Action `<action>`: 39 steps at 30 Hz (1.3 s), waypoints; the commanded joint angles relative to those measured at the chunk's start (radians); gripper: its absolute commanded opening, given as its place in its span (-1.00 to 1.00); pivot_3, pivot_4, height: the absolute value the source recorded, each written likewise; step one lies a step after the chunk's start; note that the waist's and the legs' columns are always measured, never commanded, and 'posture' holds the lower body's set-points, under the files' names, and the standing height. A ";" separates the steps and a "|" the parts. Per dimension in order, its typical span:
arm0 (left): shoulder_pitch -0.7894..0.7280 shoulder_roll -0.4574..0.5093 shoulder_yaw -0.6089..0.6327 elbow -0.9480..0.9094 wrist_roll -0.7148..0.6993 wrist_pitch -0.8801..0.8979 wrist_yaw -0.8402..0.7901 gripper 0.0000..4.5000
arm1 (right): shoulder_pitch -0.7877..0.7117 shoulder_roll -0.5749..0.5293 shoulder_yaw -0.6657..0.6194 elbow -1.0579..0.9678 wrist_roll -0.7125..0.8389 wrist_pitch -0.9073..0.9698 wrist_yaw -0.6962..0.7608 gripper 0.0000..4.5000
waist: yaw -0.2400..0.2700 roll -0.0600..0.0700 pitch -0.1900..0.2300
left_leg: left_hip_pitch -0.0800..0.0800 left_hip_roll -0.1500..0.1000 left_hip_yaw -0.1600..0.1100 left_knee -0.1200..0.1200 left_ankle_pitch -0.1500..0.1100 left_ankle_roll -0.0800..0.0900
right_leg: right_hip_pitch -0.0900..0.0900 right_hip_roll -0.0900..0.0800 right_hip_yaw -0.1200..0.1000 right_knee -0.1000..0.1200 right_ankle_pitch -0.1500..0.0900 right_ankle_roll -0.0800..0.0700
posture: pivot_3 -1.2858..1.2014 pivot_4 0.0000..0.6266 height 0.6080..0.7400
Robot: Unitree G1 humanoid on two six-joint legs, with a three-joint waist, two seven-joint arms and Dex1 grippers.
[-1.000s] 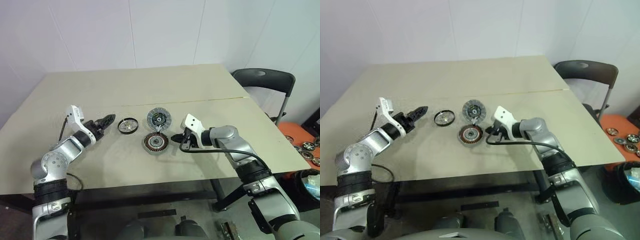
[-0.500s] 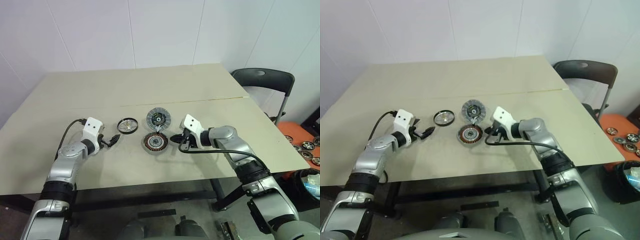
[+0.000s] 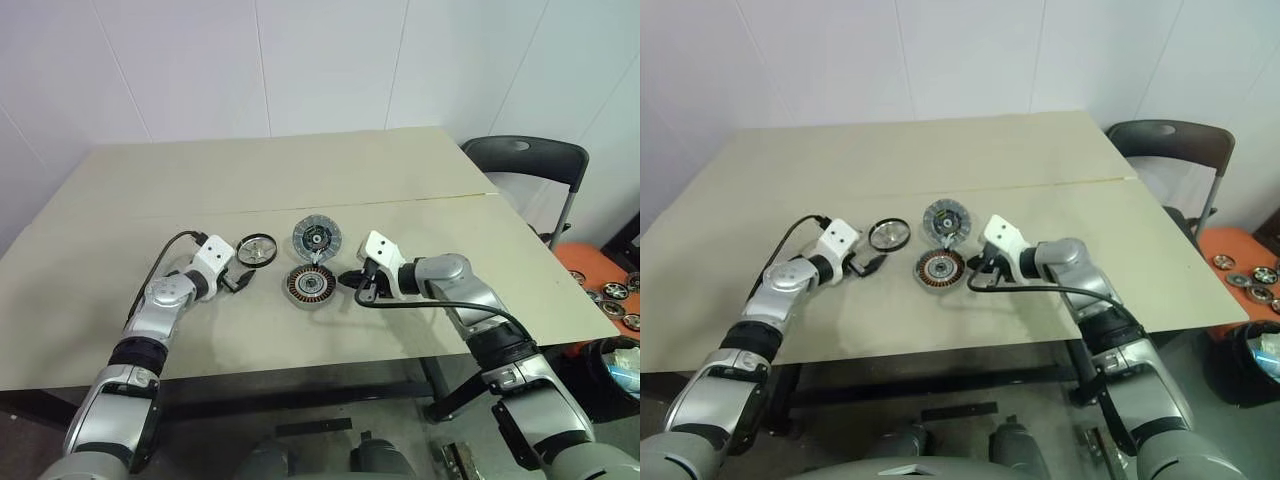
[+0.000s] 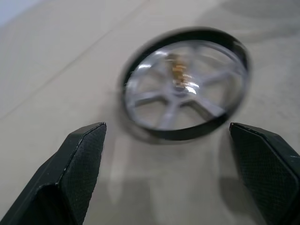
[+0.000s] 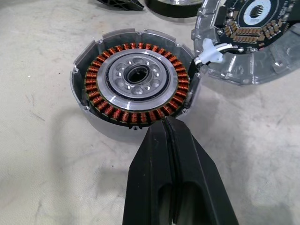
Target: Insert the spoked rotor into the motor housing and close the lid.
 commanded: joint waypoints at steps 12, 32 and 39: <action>-0.177 0.032 -0.228 0.328 0.292 -0.273 -0.099 0.99 | -0.013 0.015 -0.013 -0.046 0.010 0.009 -0.025 -1.00 | 0.001 0.001 -0.001 | 0.005 -0.001 -0.001 0.002 0.000 0.000 | 0.007 0.000 -0.002 0.000 0.000 0.001 | 0.03 -1.00 1.00; -0.201 0.035 -0.195 0.479 0.294 -0.257 -0.223 -0.36 | 0.010 0.023 -0.028 -0.091 0.021 0.028 -0.078 -1.00 | -0.026 0.008 -0.007 | 0.020 0.001 0.000 0.000 -0.001 0.001 | 0.019 0.000 -0.001 0.000 -0.003 0.007 | 0.03 -1.00 1.00; -0.200 0.038 -0.174 0.466 0.273 -0.267 -0.274 -0.93 | 0.004 0.029 -0.022 -0.083 0.019 0.026 -0.078 -1.00 | -0.028 0.008 -0.007 | 0.020 0.001 0.000 0.000 -0.001 0.001 | 0.019 0.000 -0.001 0.000 -0.003 0.007 | 0.03 -1.00 1.00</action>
